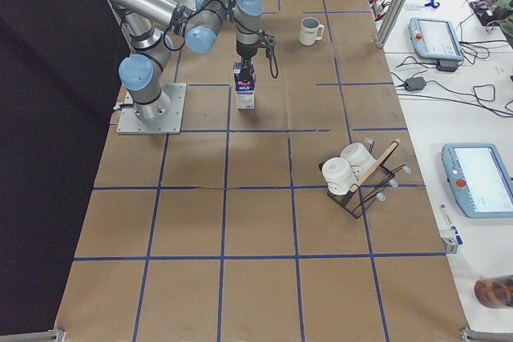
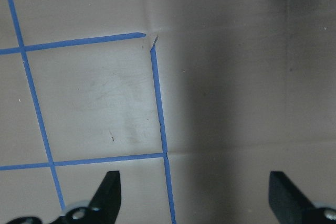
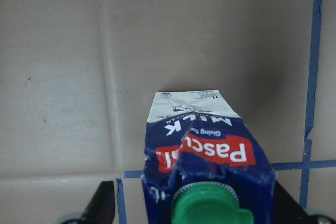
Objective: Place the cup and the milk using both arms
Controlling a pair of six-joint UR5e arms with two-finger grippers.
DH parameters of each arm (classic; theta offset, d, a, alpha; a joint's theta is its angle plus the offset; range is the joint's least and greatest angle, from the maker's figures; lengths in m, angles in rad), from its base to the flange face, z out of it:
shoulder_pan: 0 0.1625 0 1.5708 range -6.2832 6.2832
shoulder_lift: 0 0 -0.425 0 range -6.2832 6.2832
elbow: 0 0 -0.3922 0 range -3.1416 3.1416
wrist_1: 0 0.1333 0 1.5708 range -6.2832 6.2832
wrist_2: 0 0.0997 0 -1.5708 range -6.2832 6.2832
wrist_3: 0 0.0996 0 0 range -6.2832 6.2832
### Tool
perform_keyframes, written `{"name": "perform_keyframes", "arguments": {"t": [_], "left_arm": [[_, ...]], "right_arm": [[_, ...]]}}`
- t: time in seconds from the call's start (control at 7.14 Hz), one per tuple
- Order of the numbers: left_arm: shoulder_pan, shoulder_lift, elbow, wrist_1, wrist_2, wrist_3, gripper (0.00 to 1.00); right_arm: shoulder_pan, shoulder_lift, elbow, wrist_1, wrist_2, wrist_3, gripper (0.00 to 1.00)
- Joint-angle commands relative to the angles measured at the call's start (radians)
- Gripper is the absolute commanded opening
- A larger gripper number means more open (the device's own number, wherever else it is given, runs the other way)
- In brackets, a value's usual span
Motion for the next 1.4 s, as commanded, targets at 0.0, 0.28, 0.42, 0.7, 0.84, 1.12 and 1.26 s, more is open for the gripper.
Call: {"name": "perform_keyframes", "arguments": {"t": [0.0, 0.28, 0.42, 0.7, 0.84, 1.12, 1.26], "left_arm": [[0.001, 0.005, -0.010, 0.002, 0.000, 0.000, 1.00], [0.001, 0.005, -0.010, 0.002, 0.000, -0.001, 1.00], [0.001, 0.004, -0.010, 0.002, -0.001, -0.001, 1.00], [0.001, 0.002, -0.009, 0.002, -0.001, -0.001, 1.00], [0.001, 0.002, -0.010, 0.002, -0.001, -0.001, 1.00], [0.001, 0.002, -0.010, 0.002, -0.001, -0.001, 1.00], [0.001, 0.004, -0.010, 0.002, -0.001, -0.001, 1.00]], "right_arm": [[0.000, -0.002, 0.001, -0.023, -0.007, 0.002, 0.69], [0.000, -0.002, -0.002, -0.012, -0.011, -0.001, 0.52], [0.000, -0.003, -0.004, -0.011, -0.025, -0.001, 0.46], [0.000, -0.008, -0.066, 0.016, -0.031, 0.000, 0.47], [0.001, 0.004, -0.149, 0.096, -0.027, 0.002, 0.47], [0.005, 0.076, -0.322, 0.226, -0.016, 0.002, 0.49], [0.011, 0.127, -0.401, 0.260, -0.014, 0.002, 0.50]]}}
